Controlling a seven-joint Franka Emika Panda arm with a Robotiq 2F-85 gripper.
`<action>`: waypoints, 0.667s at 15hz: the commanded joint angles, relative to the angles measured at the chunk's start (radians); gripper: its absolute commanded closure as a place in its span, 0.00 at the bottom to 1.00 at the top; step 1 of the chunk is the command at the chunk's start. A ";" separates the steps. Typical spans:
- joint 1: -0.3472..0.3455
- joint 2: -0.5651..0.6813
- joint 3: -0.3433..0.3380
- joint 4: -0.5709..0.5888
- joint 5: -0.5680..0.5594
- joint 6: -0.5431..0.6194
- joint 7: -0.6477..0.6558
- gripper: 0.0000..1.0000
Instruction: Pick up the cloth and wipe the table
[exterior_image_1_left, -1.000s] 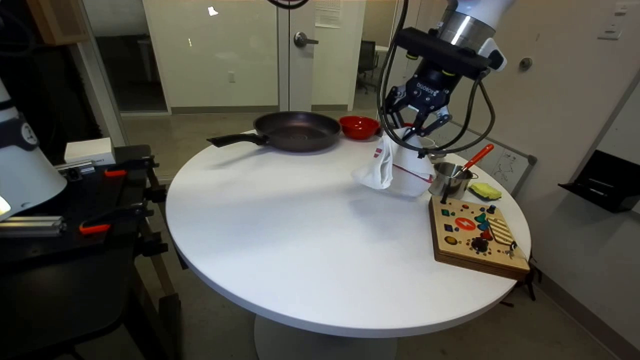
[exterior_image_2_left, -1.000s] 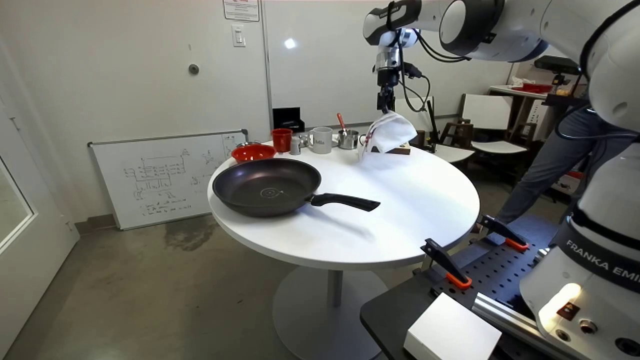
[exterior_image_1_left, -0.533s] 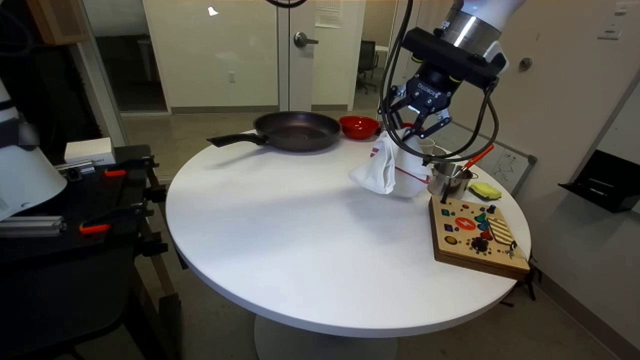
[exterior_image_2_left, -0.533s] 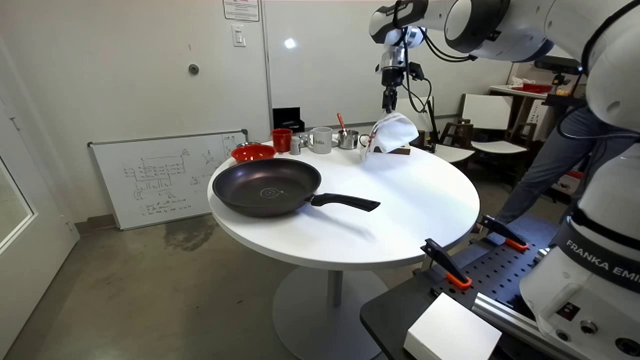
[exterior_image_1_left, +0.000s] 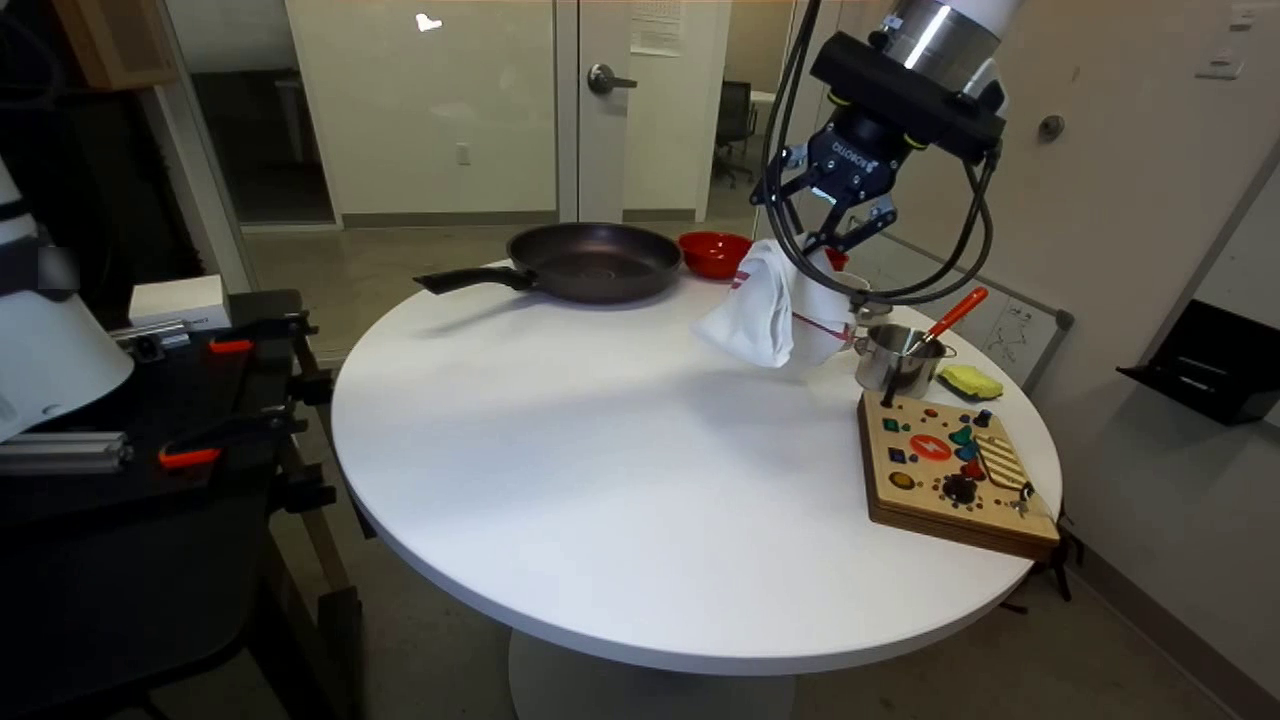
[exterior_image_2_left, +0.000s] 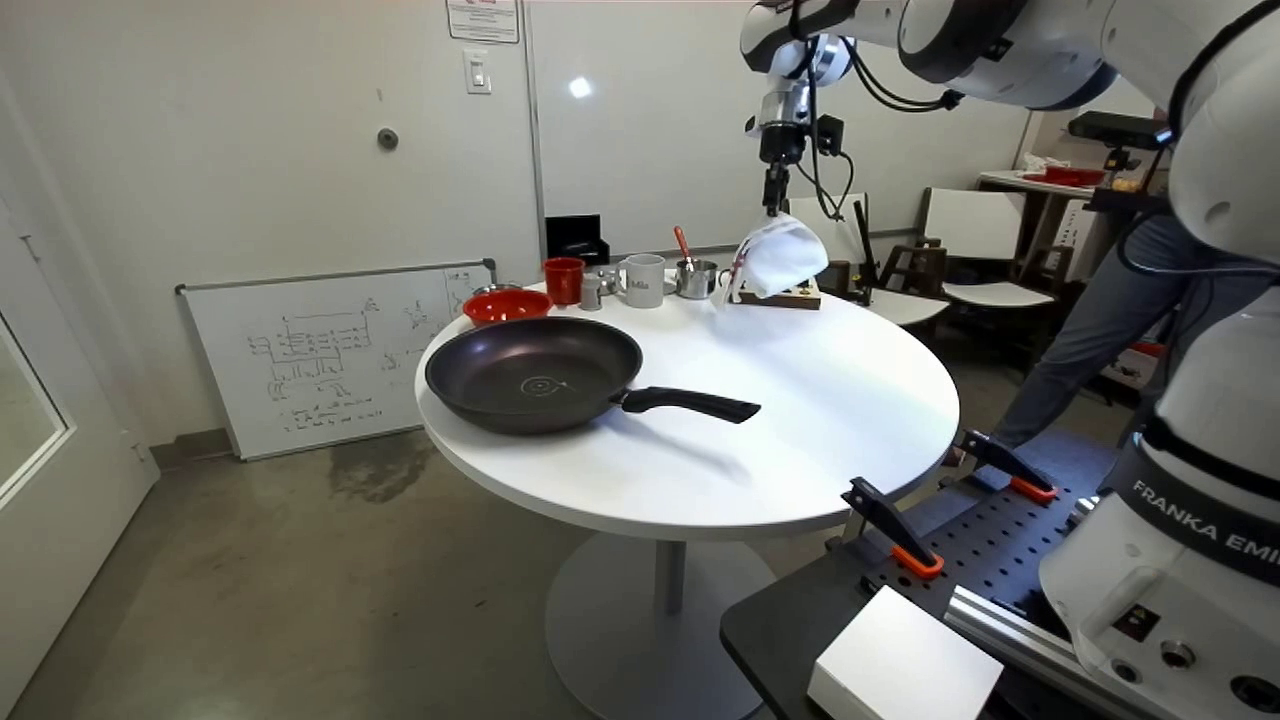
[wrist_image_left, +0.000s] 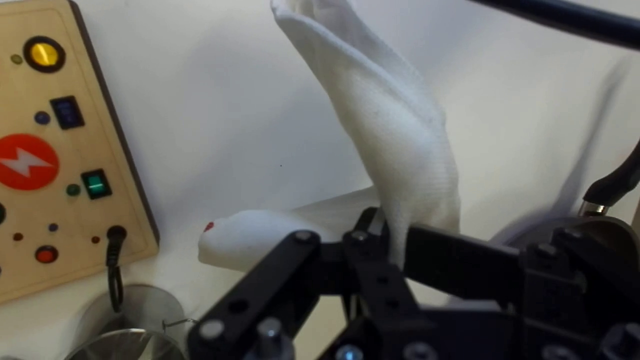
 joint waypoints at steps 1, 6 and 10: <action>-0.021 -0.064 0.028 -0.118 0.018 0.010 -0.049 0.97; -0.034 -0.101 0.046 -0.238 0.018 0.044 -0.086 0.96; -0.019 -0.061 0.040 -0.209 -0.002 0.052 -0.095 0.70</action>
